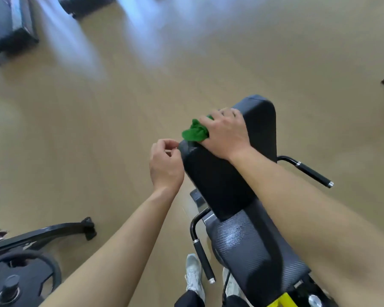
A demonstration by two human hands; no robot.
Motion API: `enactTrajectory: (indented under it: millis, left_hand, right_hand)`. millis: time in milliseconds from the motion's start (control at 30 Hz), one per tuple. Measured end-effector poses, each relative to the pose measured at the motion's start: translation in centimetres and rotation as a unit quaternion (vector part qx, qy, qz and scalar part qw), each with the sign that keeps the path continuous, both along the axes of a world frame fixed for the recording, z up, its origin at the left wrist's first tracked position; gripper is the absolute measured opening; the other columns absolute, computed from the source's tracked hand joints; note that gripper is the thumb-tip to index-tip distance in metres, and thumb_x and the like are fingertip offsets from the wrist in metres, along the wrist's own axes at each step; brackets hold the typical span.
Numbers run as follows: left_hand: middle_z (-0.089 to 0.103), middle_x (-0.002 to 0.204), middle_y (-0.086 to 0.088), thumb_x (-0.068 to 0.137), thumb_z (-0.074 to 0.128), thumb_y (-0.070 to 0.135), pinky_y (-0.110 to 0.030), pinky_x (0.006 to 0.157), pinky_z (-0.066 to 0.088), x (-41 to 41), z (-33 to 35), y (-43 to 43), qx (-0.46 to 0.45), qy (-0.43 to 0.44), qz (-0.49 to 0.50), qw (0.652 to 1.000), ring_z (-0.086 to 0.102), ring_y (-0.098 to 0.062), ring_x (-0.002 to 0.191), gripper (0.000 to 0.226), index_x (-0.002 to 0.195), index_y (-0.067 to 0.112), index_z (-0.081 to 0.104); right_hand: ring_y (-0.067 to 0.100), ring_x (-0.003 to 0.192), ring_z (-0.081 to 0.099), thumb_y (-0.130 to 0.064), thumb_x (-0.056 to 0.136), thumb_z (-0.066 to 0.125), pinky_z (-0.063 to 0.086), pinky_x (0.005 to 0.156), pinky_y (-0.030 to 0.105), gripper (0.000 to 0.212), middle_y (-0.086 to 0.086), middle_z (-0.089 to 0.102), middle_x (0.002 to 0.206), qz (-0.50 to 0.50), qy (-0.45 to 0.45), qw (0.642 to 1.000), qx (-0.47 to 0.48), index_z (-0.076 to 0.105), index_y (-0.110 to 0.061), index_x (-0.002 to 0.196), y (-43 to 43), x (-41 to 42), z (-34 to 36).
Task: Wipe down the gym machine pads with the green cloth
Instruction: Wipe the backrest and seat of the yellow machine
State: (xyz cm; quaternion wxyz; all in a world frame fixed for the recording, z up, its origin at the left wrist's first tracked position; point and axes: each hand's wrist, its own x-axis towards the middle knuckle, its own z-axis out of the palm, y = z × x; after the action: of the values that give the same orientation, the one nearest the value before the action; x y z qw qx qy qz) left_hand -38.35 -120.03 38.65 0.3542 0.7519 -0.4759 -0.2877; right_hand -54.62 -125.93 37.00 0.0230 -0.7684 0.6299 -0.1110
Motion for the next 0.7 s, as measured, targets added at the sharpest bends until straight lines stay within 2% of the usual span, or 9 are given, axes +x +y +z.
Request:
enactTrajectory:
  millis: [67, 133, 233, 333, 400, 500, 567, 667, 700]
  left_hand:
    - [0.062, 0.102, 0.008, 0.092, 0.052, 0.014, -0.035, 0.09, 0.052, -0.9, -0.3, -1.2, 0.001, -0.017, -0.053, 0.998, 0.063, -0.016, 0.096, 0.024, 0.089, 0.034, 0.063]
    - [0.06, 0.101, 0.013, 0.093, 0.049, 0.012, -0.032, 0.094, 0.048, -1.6, -0.3, -1.9, 0.001, -0.032, -0.078, 0.996, 0.06, -0.016, 0.106, 0.028, 0.096, 0.028, 0.072]
    - [0.065, 0.102, 0.013, 0.092, 0.048, 0.008, -0.025, 0.092, 0.044, -1.5, -0.2, -2.7, 0.003, -0.03, -0.062, 0.998, 0.059, -0.01, 0.101, 0.035, 0.096, 0.022, 0.079]
    - [0.069, 0.099, 0.012, 0.091, 0.05, 0.007, -0.022, 0.089, 0.043, -0.9, -0.1, -2.8, 0.002, 0.011, -0.052, 0.999, 0.06, -0.007, 0.096, 0.033, 0.09, 0.024, 0.079]
    - [0.07, 0.09, 0.009, 0.09, 0.05, 0.007, -0.026, 0.085, 0.047, -0.3, -0.2, -2.9, 0.004, 0.044, -0.021, 0.999, 0.062, -0.012, 0.09, 0.028, 0.087, 0.024, 0.072]
    - [0.066, 0.08, 0.007, 0.089, 0.048, 0.012, -0.038, 0.084, 0.054, 1.1, -1.0, -2.8, 0.03, 0.077, 0.011, 0.997, 0.062, -0.02, 0.083, 0.019, 0.084, 0.021, 0.064]
    - [0.07, 0.087, 0.002, 0.084, 0.047, 0.016, -0.04, 0.084, 0.056, 2.0, -1.6, -2.2, 0.026, 0.079, -0.01, 0.996, 0.066, -0.02, 0.085, 0.019, 0.085, 0.023, 0.065]
    - [0.067, 0.104, -0.001, 0.089, 0.046, 0.007, -0.012, 0.074, 0.042, 2.2, -1.6, -0.6, 0.004, 0.044, -0.057, 0.997, 0.059, -0.002, 0.08, 0.022, 0.092, 0.019, 0.065]
    - [0.062, 0.105, 0.001, 0.091, 0.046, 0.004, -0.007, 0.07, 0.039, 2.1, -1.5, -0.1, -0.006, 0.035, -0.059, 0.998, 0.056, 0.002, 0.079, 0.024, 0.094, 0.019, 0.066]
  right_hand:
    - [0.038, 0.114, 0.056, -0.057, 0.087, 0.054, 0.039, 0.1, 0.049, 0.043, 0.008, 0.065, 0.121, -0.087, -0.028, 0.996, 0.015, 0.068, -0.028, 0.116, -2.5, -4.5, 0.2]
    - [0.036, 0.129, 0.044, -0.052, 0.09, 0.056, 0.04, 0.101, 0.048, 0.045, 0.006, 0.055, 0.137, -0.149, -0.091, 0.983, 0.056, 0.063, -0.028, 0.127, -4.0, -8.0, 0.3]
    - [0.032, 0.134, 0.042, -0.048, 0.091, 0.056, 0.036, 0.11, 0.046, 0.044, 0.005, 0.055, 0.14, -0.192, -0.122, 0.972, 0.057, 0.063, -0.028, 0.129, -4.4, -7.1, 0.5]
    - [0.032, 0.117, 0.057, -0.055, 0.089, 0.049, 0.034, 0.111, 0.046, 0.044, 0.005, 0.068, 0.118, -0.138, -0.063, 0.988, 0.022, 0.072, -0.027, 0.114, -1.6, -0.8, 1.1]
    - [0.031, 0.106, 0.062, -0.058, 0.087, 0.045, 0.037, 0.107, 0.047, 0.046, 0.002, 0.072, 0.106, -0.08, -0.052, 0.995, 0.013, 0.074, -0.028, 0.105, 1.0, 3.5, 0.9]
    - [0.027, 0.104, 0.063, -0.052, 0.086, 0.05, 0.037, 0.109, 0.048, 0.037, 0.0, 0.071, 0.103, -0.037, -0.061, 0.997, 0.003, 0.074, -0.029, 0.102, 3.0, 6.4, 0.2]
    - [0.028, 0.103, 0.063, -0.049, 0.086, 0.056, 0.038, 0.108, 0.049, 0.031, 0.0, 0.071, 0.103, -0.026, -0.065, 0.997, -0.012, 0.074, -0.03, 0.102, 3.2, 6.5, -0.2]
    - [0.029, 0.105, 0.063, -0.046, 0.086, 0.053, 0.04, 0.107, 0.049, 0.033, 0.0, 0.071, 0.106, -0.013, -0.073, 0.997, -0.031, 0.074, -0.03, 0.106, 3.3, 6.2, -0.6]
    - [0.029, 0.106, 0.063, -0.044, 0.086, 0.052, 0.04, 0.106, 0.049, 0.034, 0.0, 0.071, 0.107, -0.012, -0.083, 0.996, -0.041, 0.074, -0.03, 0.107, 3.7, 6.3, -0.7]
